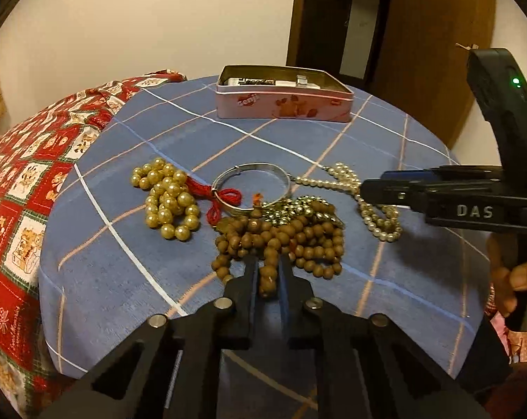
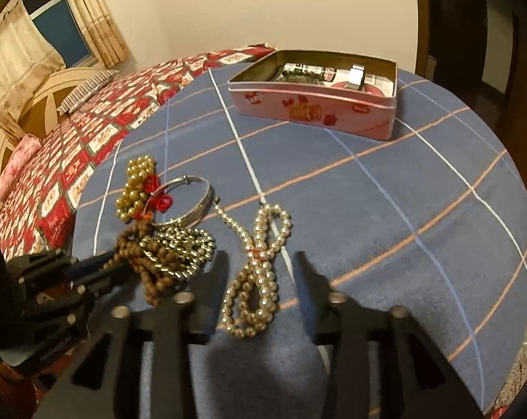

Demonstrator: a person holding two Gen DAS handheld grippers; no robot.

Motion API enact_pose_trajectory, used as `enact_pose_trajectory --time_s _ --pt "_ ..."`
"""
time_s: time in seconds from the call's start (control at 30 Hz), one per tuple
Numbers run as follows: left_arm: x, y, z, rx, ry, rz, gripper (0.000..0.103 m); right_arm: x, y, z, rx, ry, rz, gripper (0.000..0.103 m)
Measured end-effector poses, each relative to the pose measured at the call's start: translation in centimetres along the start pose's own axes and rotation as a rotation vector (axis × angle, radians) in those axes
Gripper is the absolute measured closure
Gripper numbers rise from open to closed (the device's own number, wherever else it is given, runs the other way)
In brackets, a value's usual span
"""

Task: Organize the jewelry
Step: 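Grasp the brown wooden bead strand with the left tool while the right tool grasps the pearl necklace, then carry the wooden beads and pearl necklace into the tin and open both tools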

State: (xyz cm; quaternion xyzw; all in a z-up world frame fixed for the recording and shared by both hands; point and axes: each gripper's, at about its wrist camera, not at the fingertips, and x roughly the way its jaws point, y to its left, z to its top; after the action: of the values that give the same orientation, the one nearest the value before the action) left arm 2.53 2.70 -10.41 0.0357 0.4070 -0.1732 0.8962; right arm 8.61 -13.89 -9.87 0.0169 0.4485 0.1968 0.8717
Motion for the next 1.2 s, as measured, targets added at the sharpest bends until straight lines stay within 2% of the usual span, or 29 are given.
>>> enact_pose_trajectory --time_s 0.13,0.27,0.3,0.33,0.37,0.43,0.53,0.9,1.2 --pt "-0.6 -0.1 0.3 -0.009 -0.014 -0.020 0.094 0.5 0.8 0.1 -0.046 0.000 -0.030 0.058" --pt "-2.2 0.1 1.2 -0.018 -0.072 -0.050 0.096 1.6 1.2 0.1 -0.067 0.036 -0.033 0.059" --pt "-2.6 0.1 1.5 -0.014 -0.085 -0.047 0.096 1.6 1.4 0.1 -0.083 0.026 -0.043 0.063" --pt "-2.8 0.2 1.7 -0.013 -0.094 -0.042 0.096 1.7 1.7 0.0 -0.103 0.026 -0.051 0.075" --pt "-3.1 0.4 1.9 -0.015 -0.103 -0.035 0.096 1.8 1.8 0.0 -0.119 0.022 -0.061 0.082" --pt "-3.5 0.7 2.1 -0.022 -0.115 -0.035 0.096 1.7 1.6 0.1 -0.113 0.026 -0.058 0.086" --pt "-4.4 1.0 2.5 -0.039 -0.146 -0.044 0.096 1.2 1.0 0.2 -0.091 0.018 -0.049 0.086" --pt "-7.4 1.7 4.9 -0.080 -0.280 -0.043 0.096 -3.2 0.3 2.0 -0.007 -0.132 0.015 0.086" --pt "-6.9 0.6 8.4 -0.074 -0.339 -0.067 0.096 -5.2 -0.3 3.9 0.025 -0.216 0.008 0.086"
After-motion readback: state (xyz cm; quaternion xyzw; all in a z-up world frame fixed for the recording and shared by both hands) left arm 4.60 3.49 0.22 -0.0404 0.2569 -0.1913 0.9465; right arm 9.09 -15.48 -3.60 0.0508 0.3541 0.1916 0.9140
